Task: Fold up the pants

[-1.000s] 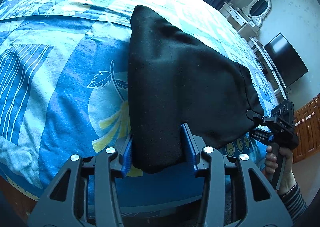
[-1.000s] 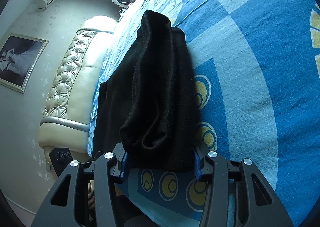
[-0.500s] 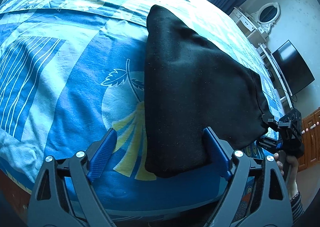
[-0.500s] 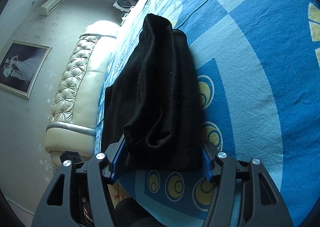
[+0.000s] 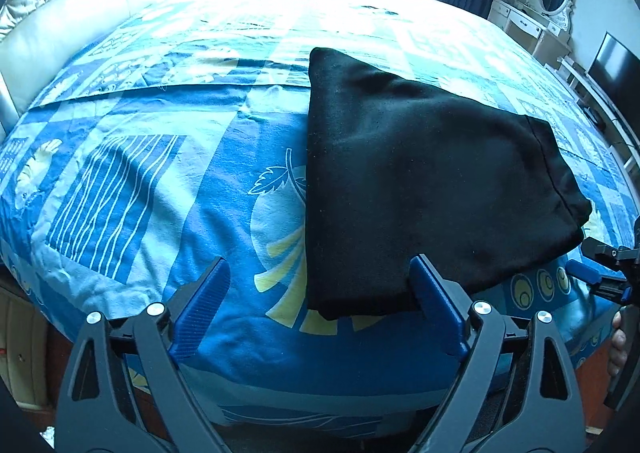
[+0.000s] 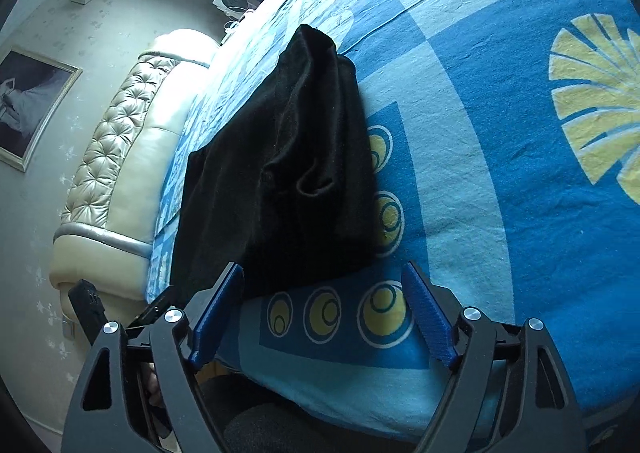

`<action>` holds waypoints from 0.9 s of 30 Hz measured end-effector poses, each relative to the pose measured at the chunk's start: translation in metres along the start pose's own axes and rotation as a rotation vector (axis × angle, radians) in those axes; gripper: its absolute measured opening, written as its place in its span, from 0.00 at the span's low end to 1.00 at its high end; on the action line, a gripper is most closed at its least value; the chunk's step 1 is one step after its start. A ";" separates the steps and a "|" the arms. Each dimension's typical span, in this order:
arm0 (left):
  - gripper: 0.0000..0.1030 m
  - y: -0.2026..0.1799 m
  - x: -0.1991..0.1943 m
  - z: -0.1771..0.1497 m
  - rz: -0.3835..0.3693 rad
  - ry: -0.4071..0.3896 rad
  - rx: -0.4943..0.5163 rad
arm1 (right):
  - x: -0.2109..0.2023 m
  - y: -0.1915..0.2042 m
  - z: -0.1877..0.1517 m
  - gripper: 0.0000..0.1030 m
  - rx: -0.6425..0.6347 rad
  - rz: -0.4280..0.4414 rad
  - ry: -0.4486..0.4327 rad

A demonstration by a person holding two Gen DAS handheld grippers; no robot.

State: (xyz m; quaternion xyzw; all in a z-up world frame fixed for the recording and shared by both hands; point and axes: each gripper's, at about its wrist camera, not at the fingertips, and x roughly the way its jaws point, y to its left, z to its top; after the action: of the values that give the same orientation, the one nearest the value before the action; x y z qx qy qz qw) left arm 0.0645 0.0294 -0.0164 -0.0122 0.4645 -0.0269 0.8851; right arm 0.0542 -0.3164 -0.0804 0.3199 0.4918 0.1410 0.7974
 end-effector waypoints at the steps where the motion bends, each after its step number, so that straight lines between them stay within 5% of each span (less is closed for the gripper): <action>1: 0.88 -0.003 -0.004 -0.003 0.011 -0.008 0.011 | -0.003 0.003 -0.004 0.79 -0.019 -0.038 -0.009; 8: 0.88 -0.018 -0.027 -0.020 0.103 -0.058 0.071 | -0.005 0.029 -0.025 0.79 -0.161 -0.253 -0.040; 16: 0.89 -0.014 -0.030 -0.034 0.055 -0.052 -0.004 | 0.005 0.057 -0.037 0.79 -0.263 -0.301 -0.056; 27: 0.89 -0.019 -0.034 -0.029 0.086 -0.091 0.044 | 0.001 0.062 -0.043 0.79 -0.333 -0.355 -0.092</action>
State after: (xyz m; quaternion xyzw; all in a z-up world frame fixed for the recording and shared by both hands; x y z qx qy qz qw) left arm 0.0202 0.0125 -0.0038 0.0258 0.4232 0.0017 0.9057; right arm 0.0226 -0.2528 -0.0545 0.0989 0.4734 0.0630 0.8730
